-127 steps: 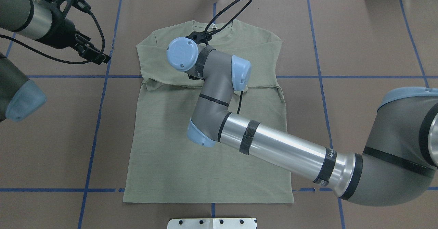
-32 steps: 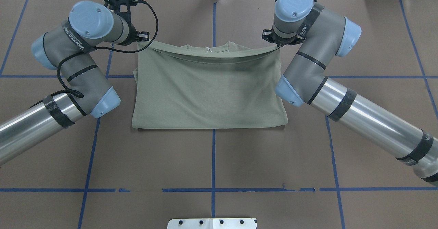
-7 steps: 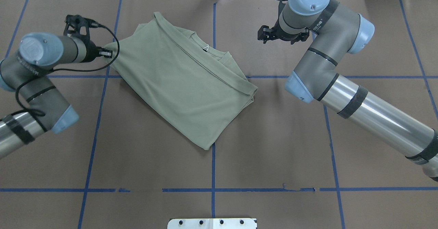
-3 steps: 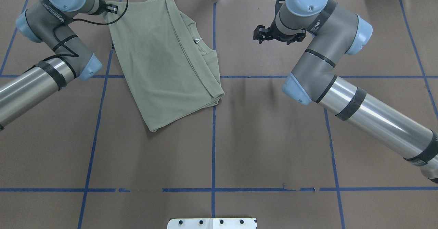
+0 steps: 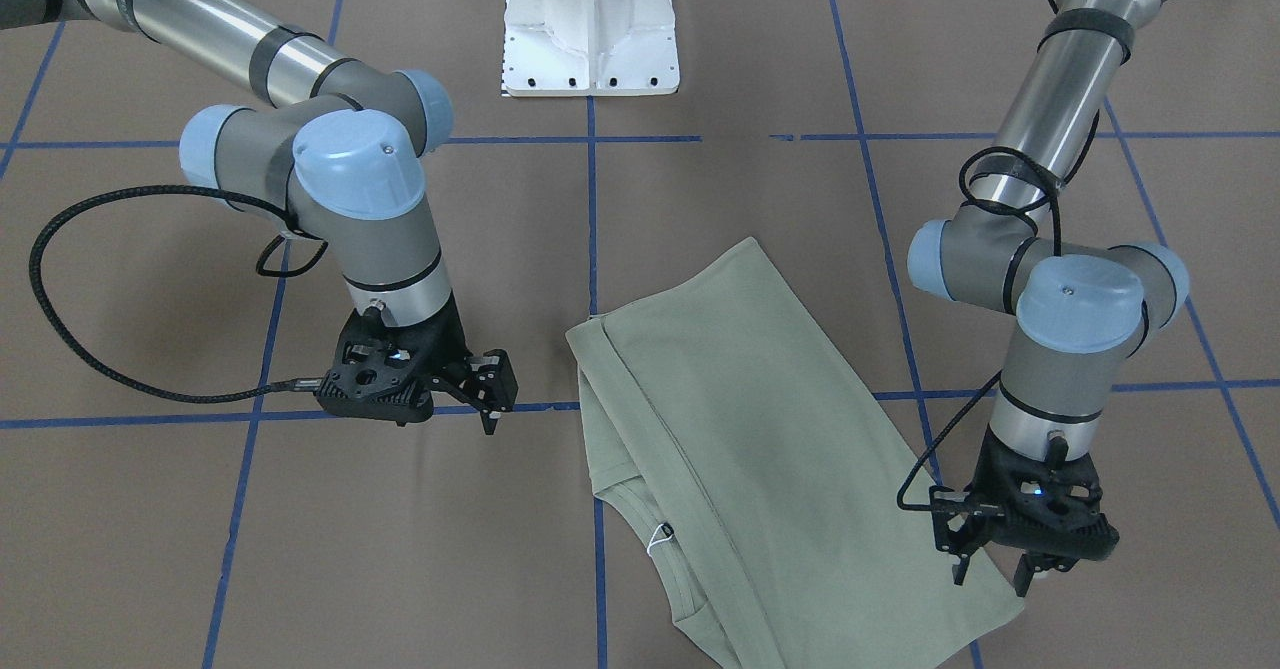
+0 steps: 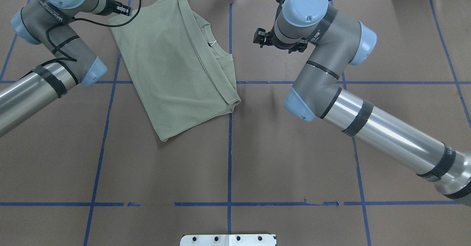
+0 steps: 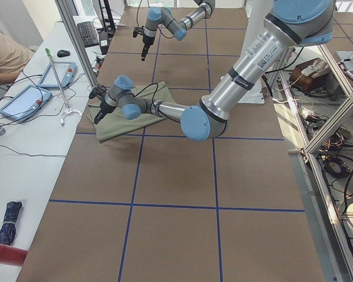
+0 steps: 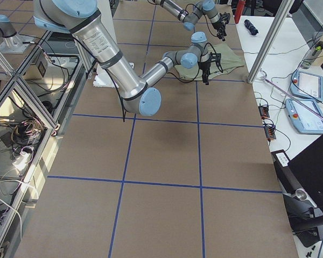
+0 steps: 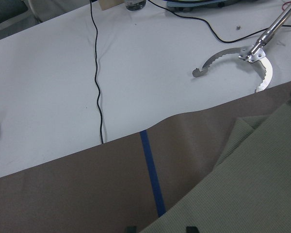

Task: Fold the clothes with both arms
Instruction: 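Lower the right gripper onto the shirt near the collar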

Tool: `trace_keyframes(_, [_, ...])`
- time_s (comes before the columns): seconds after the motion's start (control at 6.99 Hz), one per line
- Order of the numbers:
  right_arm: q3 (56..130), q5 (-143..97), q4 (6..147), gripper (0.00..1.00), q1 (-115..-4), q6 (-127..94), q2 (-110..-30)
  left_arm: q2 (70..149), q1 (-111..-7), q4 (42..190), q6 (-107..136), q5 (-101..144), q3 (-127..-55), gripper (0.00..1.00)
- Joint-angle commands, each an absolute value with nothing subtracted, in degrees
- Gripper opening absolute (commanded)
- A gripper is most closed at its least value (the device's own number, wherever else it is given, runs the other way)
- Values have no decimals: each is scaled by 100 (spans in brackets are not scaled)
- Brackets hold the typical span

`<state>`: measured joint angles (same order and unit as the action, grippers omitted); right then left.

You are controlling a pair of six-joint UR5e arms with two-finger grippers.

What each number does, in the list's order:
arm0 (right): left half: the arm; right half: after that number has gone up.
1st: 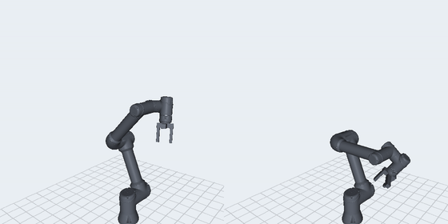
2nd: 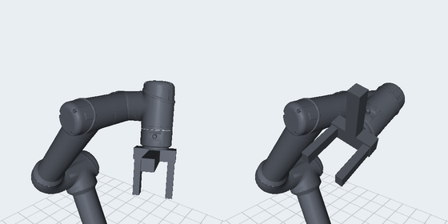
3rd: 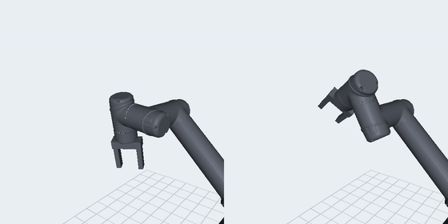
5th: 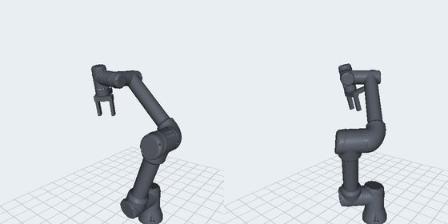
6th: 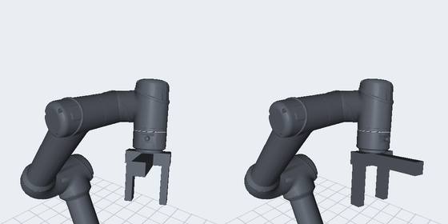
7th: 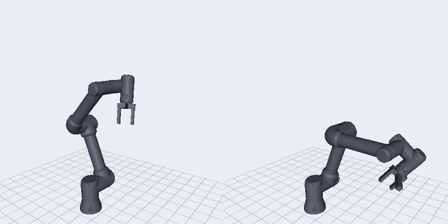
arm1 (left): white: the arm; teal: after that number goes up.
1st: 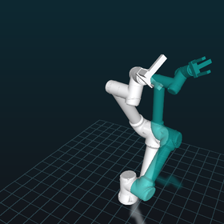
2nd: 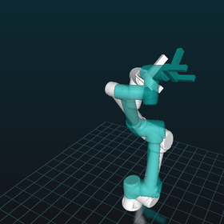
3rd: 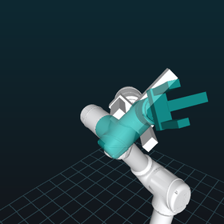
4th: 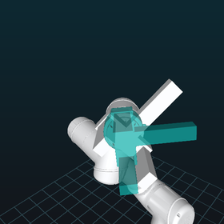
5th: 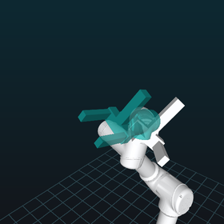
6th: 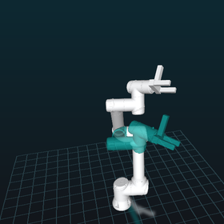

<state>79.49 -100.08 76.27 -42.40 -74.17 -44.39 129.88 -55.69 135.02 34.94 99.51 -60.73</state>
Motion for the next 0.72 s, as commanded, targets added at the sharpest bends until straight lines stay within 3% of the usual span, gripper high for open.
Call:
trace_keyframes(0.0, [6696,-9477,6834,76,-3904,-8207,-3599,12571,-5572,13517,3533,10468,-6756,100])
trace_keyframes(0.14, [6132,-9327,6559,66,-3746,-8218,-3299,12525,-5555,13518,3551,10468,-6837,100])
trace_keyframes(0.57, [5398,-9044,6390,63,-3419,-8165,-2919,12507,-5528,13518,3551,10468,-6829,100])
